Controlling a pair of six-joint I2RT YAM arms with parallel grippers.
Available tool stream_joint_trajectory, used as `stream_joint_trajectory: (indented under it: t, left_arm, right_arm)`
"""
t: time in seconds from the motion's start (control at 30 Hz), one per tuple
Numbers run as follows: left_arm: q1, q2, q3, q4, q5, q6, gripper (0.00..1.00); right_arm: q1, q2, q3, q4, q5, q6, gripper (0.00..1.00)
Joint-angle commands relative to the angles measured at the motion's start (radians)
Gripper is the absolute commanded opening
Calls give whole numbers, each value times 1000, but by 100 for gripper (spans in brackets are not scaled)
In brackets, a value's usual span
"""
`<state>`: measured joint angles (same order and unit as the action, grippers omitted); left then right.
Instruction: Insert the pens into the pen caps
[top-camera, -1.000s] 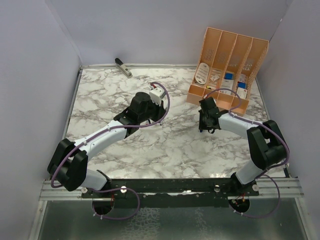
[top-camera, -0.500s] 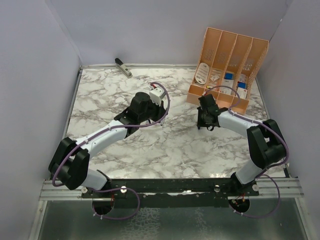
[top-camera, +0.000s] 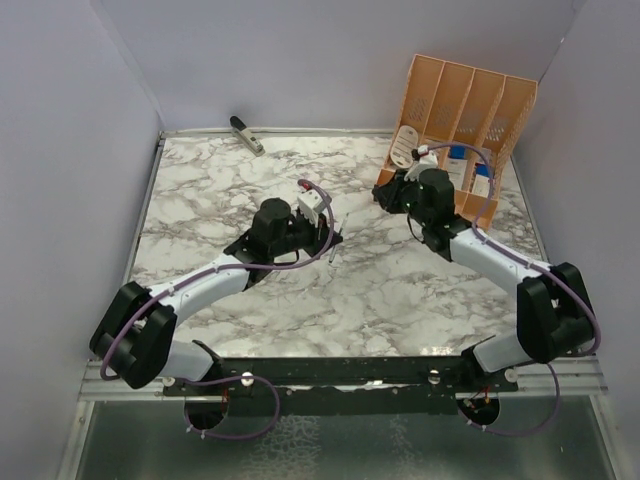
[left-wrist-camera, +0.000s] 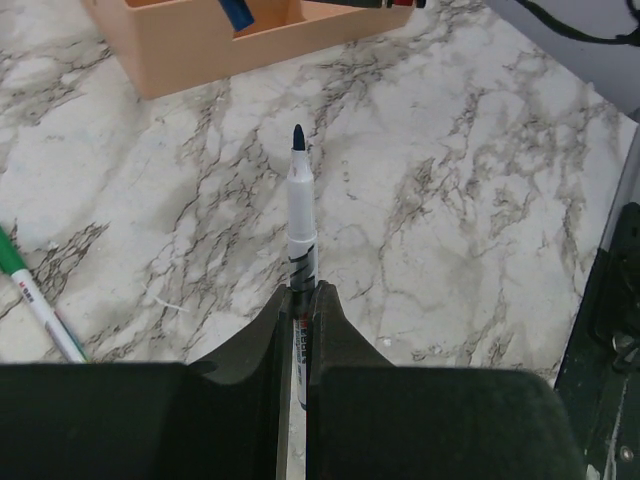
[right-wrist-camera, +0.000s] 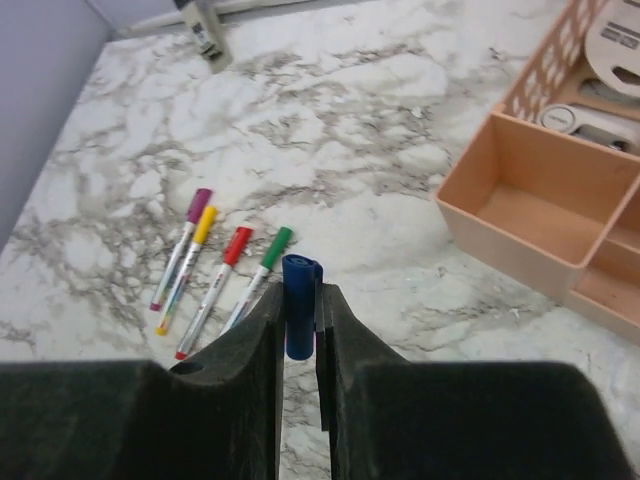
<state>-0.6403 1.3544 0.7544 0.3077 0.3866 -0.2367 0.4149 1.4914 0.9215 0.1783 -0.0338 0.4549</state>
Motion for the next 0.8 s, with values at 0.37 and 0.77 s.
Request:
stream_joint_trajectory:
  t: [0.37, 0.77]
  left_arm:
    - [4, 20, 1, 240, 232, -72, 0]
    - [4, 38, 47, 240, 199, -77, 0]
  right_arm:
    - [0, -192, -303, 870, -311, 113, 1]
    - [1, -203, -343, 1038, -356, 221, 1]
